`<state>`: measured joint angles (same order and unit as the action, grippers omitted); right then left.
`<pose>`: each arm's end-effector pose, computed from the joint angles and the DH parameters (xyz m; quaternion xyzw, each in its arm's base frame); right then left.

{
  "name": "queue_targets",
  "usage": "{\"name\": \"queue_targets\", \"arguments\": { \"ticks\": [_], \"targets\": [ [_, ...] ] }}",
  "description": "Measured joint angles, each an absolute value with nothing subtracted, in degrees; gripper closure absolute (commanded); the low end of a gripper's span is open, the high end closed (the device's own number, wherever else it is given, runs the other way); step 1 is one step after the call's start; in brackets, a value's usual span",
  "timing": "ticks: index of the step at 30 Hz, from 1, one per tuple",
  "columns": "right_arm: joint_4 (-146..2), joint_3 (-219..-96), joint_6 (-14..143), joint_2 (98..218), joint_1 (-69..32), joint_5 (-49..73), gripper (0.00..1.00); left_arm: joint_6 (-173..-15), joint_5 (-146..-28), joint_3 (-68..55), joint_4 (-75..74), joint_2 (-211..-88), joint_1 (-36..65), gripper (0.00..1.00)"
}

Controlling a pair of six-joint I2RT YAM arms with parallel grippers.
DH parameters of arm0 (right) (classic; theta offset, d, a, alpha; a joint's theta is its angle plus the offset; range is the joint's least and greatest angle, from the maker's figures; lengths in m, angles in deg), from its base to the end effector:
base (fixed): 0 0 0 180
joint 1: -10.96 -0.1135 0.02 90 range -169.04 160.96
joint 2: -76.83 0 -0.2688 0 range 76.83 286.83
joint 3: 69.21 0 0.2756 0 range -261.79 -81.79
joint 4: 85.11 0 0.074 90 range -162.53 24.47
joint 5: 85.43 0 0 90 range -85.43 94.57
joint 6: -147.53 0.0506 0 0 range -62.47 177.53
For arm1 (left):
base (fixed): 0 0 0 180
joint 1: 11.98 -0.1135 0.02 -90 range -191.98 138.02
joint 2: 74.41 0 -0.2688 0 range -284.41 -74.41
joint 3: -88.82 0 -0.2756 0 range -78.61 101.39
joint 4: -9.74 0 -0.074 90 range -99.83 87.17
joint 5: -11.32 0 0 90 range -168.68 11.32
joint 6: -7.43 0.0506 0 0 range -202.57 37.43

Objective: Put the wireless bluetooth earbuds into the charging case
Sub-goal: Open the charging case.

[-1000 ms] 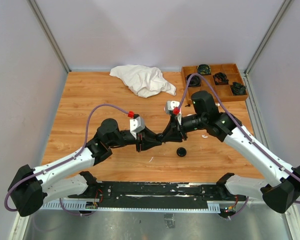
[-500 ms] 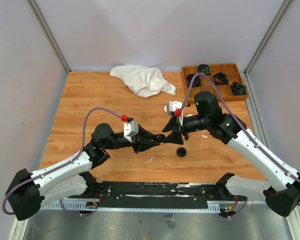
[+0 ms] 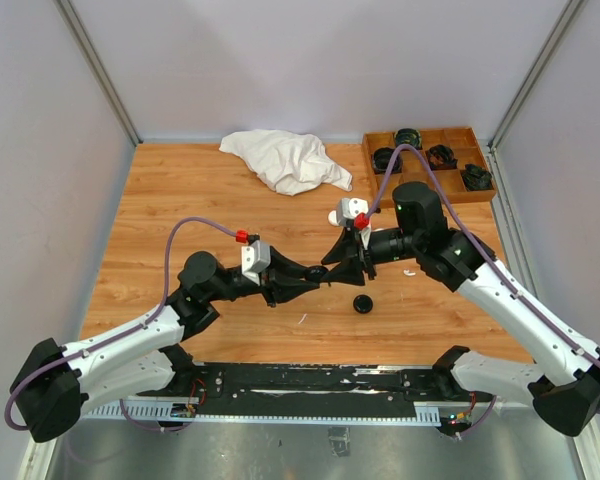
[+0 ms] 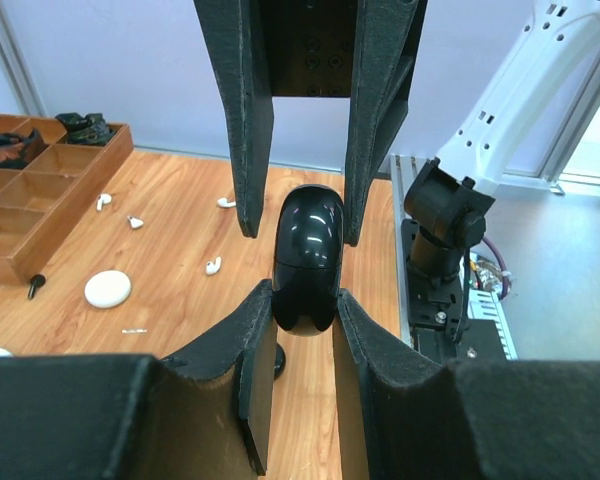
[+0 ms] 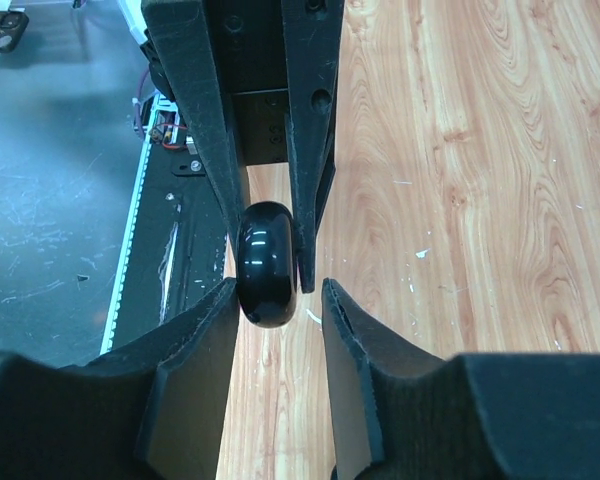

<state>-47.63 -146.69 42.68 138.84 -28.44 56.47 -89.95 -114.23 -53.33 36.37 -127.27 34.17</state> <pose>0.1733 0.1939 0.3849 -0.5576 0.5520 0.4614 0.4141 0.1428 -0.1911 0.2796 0.4229 0.4891 -0.5046 0.5721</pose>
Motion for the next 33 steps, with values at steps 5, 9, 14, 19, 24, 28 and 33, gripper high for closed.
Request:
{"name": "queue_targets", "arguments": {
  "ticks": [5,9,14,19,24,28,33],
  "targets": [
    [-49.1,-146.1,44.0,139.2,-28.4,57.6,0.74,-90.7,-113.8,-53.3,37.0,-127.5,34.2,0.97],
    [-49.3,-146.1,44.3,139.3,-28.4,58.0,0.88,-91.3,-113.5,-53.5,37.4,-127.8,34.1,0.76],
    [-47.8,-146.5,43.3,140.2,-28.4,58.0,0.91,-91.0,-112.8,-54.0,36.8,-127.3,34.2,0.57],
    [-44.0,-148.4,42.2,142.5,-28.5,56.8,0.91,-90.1,-112.3,-54.0,35.6,-126.3,34.2,0.53],
    [-41.6,-149.8,41.6,144.1,-29.7,55.3,0.91,-89.6,-112.4,-54.0,35.0,-126.6,34.2,0.52],
    [-40.7,-150.0,41.1,144.1,-30.0,54.5,0.91,-89.4,-112.4,-54.0,34.7,-127.4,34.2,0.52],
    [-40.5,-150.8,40.9,144.2,-30.0,53.8,0.91,-89.5,-112.0,-54.0,34.5,-127.7,34.2,0.52]
  ]
}}
